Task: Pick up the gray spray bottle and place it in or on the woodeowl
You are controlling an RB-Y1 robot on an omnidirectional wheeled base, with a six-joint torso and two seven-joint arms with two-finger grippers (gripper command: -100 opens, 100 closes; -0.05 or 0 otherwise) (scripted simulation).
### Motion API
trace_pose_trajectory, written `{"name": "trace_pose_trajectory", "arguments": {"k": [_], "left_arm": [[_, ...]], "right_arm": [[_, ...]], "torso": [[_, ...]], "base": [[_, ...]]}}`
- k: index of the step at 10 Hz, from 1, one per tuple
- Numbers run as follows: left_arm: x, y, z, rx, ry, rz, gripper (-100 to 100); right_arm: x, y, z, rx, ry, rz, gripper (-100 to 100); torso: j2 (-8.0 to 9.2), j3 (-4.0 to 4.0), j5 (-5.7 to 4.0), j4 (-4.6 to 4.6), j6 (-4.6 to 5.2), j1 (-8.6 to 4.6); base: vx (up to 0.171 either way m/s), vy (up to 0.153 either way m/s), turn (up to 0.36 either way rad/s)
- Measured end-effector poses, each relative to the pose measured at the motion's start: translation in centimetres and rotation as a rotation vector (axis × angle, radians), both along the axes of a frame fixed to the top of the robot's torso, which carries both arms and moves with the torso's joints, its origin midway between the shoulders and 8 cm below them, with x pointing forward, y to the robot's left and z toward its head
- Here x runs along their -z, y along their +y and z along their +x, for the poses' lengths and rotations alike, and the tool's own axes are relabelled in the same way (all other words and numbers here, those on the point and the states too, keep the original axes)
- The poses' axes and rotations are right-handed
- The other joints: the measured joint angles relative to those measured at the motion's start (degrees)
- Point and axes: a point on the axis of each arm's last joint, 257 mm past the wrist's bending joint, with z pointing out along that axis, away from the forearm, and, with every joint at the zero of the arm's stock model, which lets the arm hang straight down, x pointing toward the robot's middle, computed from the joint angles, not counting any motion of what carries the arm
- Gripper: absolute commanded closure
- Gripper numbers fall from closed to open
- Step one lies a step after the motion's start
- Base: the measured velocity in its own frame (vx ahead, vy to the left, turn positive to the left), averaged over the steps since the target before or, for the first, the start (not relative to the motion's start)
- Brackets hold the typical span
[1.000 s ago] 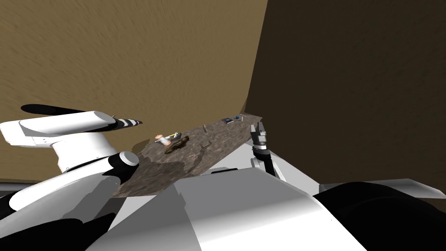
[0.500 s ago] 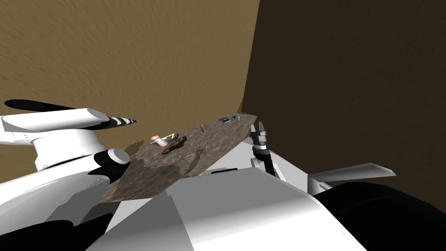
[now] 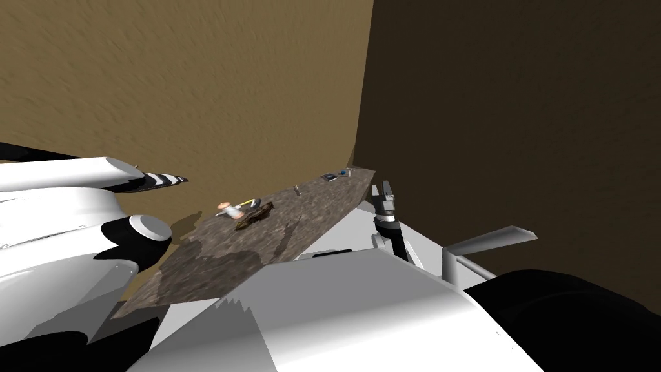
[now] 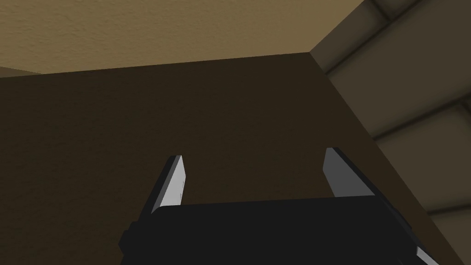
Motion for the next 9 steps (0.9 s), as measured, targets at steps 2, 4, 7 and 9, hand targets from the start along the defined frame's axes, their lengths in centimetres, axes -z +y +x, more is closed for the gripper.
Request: {"name": "trace_pose_trajectory", "arguments": {"k": [2,4,7,9], "left_arm": [[-0.9,2.2,-1.8,-0.051,-0.008,0.005,-100],[-0.3,2.9,-2.9,-0.074,-0.004,-0.008,0],[-0.3,2.9,-2.9,-0.074,-0.004,-0.007,0],[-0.3,2.9,-2.9,-0.074,-0.004,-0.007,0]], "right_arm": [[0.0,0.0,0.0,0.000,0.000,0.000,0],[0.0,0.0,0.0,0.000,0.000,0.000,0],[0.0,0.0,0.0,0.000,0.000,0.000,0],[0.0,0.0,0.0,0.000,0.000,0.000,0]], "torso": [[0.22,0.11,-0.05,0.03,0.07,-0.14],[0.04,0.03,-0.02,0.02,0.00,-0.03],[-0.18,-0.11,0.00,-0.05,0.01,0.03],[-0.21,-0.13,0.01,-0.05,0.02,0.04]], "base": [[-0.122,-0.032,-0.197],[-0.022,-0.006,0.001],[0.000,0.000,0.000],[0.000,0.000,0.000]]}}
